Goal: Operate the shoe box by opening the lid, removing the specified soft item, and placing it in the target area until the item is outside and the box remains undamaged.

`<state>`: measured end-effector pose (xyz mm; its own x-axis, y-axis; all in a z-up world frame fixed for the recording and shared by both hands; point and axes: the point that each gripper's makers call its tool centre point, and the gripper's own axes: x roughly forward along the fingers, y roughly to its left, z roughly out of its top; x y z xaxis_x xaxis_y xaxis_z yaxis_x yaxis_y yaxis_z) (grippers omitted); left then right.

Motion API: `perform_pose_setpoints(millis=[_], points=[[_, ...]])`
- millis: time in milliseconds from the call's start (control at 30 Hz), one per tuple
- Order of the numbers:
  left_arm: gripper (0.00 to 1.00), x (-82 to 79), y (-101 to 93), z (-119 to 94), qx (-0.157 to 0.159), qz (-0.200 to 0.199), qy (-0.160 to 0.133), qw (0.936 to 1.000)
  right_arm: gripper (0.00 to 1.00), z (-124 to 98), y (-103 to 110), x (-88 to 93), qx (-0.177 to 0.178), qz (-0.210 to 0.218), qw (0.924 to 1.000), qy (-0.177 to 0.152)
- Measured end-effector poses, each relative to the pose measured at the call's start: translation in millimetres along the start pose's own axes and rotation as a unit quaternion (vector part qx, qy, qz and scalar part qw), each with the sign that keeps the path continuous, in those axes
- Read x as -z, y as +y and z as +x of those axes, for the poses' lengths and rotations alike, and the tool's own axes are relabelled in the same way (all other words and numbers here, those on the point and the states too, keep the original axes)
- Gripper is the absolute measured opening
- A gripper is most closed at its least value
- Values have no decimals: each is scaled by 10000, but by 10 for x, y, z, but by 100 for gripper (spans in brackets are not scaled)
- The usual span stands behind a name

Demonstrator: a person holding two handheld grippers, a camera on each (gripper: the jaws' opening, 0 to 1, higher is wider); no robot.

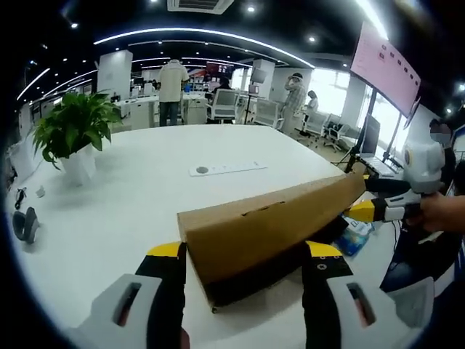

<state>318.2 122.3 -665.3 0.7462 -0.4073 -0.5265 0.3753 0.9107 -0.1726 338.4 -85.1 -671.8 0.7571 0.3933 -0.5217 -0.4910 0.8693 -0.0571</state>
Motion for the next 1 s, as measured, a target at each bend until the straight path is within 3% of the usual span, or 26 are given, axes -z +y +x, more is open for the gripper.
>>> perform_pose_setpoints(millis=[333, 1000], points=[[67, 142, -18, 23, 34, -1, 18, 10000, 70, 2, 114, 162, -95, 33, 9999, 84], [66, 338, -8, 111, 13, 75, 227, 9997, 70, 56, 150, 418, -77, 15, 9993, 361]])
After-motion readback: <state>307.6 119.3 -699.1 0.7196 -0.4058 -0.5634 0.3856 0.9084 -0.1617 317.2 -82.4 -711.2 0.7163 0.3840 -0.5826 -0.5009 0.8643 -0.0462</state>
